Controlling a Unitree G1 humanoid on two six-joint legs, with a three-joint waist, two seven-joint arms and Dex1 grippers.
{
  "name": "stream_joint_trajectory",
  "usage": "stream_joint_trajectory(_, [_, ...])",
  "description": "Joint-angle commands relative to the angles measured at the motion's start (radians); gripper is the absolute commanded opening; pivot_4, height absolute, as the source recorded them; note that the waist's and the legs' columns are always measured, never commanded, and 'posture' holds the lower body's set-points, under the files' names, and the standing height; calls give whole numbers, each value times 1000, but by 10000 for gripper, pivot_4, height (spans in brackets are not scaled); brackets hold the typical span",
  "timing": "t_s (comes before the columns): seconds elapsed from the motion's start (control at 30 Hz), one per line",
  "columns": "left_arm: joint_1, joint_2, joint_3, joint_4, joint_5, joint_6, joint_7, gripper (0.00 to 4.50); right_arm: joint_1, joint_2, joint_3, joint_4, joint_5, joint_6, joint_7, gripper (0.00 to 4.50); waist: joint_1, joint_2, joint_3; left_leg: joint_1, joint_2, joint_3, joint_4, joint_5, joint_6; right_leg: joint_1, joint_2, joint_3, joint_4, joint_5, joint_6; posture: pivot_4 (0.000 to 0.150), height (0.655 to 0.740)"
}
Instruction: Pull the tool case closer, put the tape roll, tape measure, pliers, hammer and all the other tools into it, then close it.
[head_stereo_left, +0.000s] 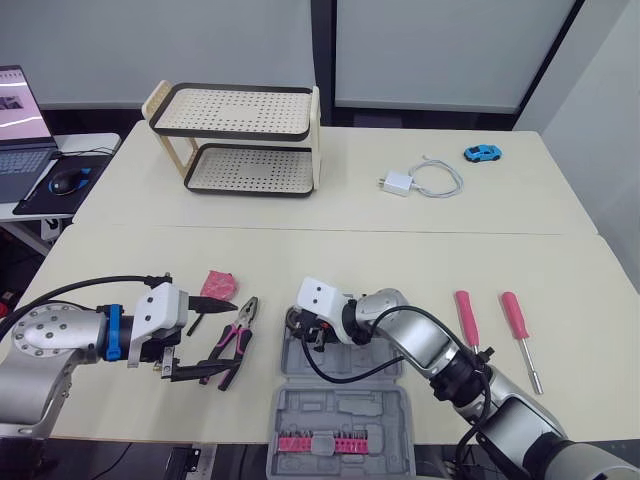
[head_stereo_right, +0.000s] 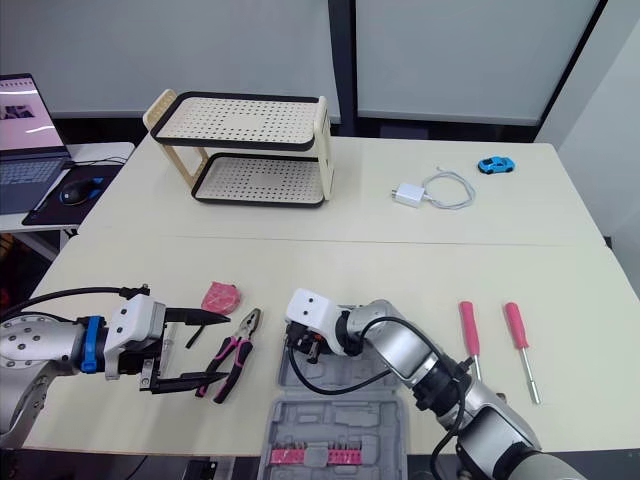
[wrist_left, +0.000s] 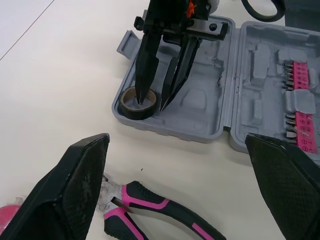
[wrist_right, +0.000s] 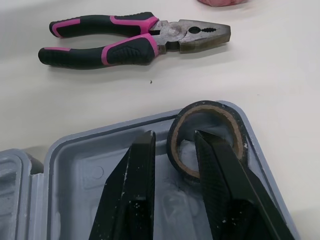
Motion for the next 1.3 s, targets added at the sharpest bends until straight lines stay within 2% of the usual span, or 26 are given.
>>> stream_joint_trajectory(0.03, [-7,-1,6,-24,-9,5,5,45000,-4,12,5,-15,-8,-22,11,6243,0,0,0,0,0,0,0,0,0,0,0,0,0,0,0,1500,7350])
stream_joint_trajectory(0.13, [-8,-1,4,-28,-9,8,10,45000,-7,12,8,-16,-21,-25,11,162,0,0,0,0,0,0,0,0,0,0,0,0,0,0,0,1500,7350])
stream_joint_trajectory(0.5, [-16,-1,1,-38,-8,23,20,45000,-31,-38,-15,-149,18,110,72,162,1,0,0,0,0,0,0,0,0,0,0,0,0,0,0,1500,7350])
stream_joint_trajectory(0.97, [-29,-6,-9,-40,-3,31,18,45000,-57,-9,24,-24,-33,74,57,162,0,0,0,0,0,0,0,0,0,0,0,0,0,0,0,1500,7350])
stream_joint_trajectory(1.3, [-15,-13,-5,-33,2,14,17,45000,-54,6,16,-8,-44,62,57,162,0,0,0,0,0,0,0,0,0,0,0,0,0,0,0,1500,7350])
